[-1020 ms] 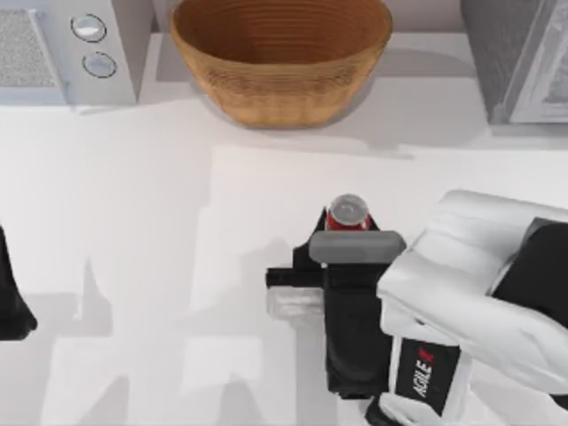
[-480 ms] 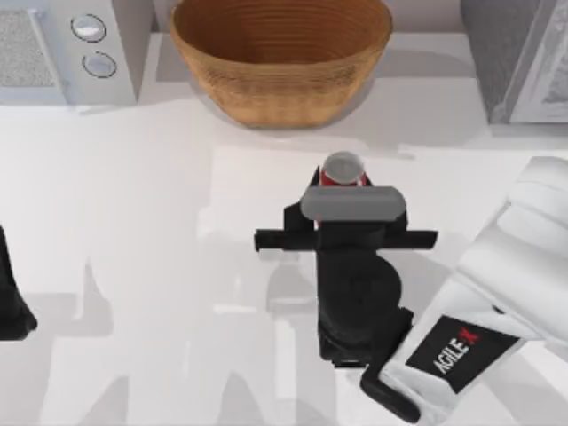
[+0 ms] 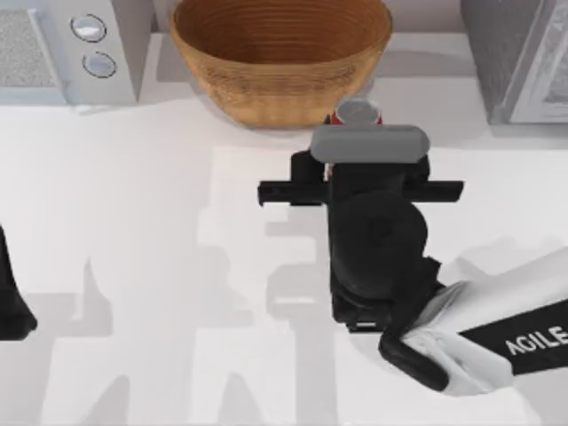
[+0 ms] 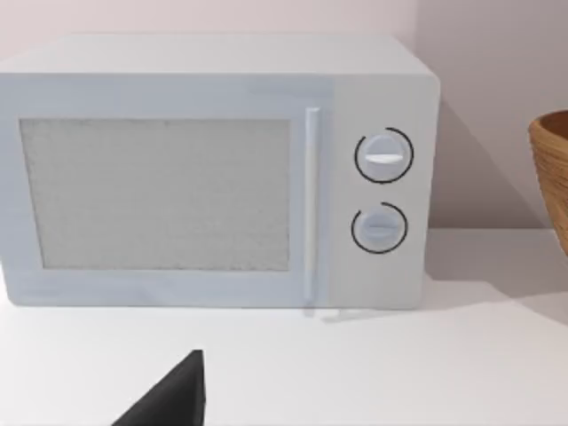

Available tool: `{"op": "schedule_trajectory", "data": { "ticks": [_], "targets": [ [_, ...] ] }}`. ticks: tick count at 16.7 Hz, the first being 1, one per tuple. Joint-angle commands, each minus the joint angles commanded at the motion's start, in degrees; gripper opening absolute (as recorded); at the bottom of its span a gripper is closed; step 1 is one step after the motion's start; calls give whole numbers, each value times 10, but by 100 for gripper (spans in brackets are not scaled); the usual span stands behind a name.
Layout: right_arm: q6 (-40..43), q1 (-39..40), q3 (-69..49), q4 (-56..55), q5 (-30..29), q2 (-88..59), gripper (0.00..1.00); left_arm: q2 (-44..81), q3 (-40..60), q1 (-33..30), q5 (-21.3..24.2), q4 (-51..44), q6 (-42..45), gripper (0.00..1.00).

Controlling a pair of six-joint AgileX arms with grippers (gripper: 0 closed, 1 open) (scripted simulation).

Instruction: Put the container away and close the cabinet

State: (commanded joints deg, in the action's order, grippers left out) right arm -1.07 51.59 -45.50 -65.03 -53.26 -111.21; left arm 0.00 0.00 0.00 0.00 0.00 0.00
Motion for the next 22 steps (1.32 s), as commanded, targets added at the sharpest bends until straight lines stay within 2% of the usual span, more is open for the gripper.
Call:
{"op": "schedule_trajectory", "data": {
  "ticks": [12, 17, 22],
  "targets": [
    [-8, -14, 8, 45, 16, 62, 0, 0, 0, 0, 0, 0, 0, 100],
    [-10, -75, 64, 120, 82, 197, 0, 0, 0, 0, 0, 0, 0, 100],
    [-4, -174, 151, 239, 186, 407, 0, 0, 0, 0, 0, 0, 0, 100]
  ]
}}
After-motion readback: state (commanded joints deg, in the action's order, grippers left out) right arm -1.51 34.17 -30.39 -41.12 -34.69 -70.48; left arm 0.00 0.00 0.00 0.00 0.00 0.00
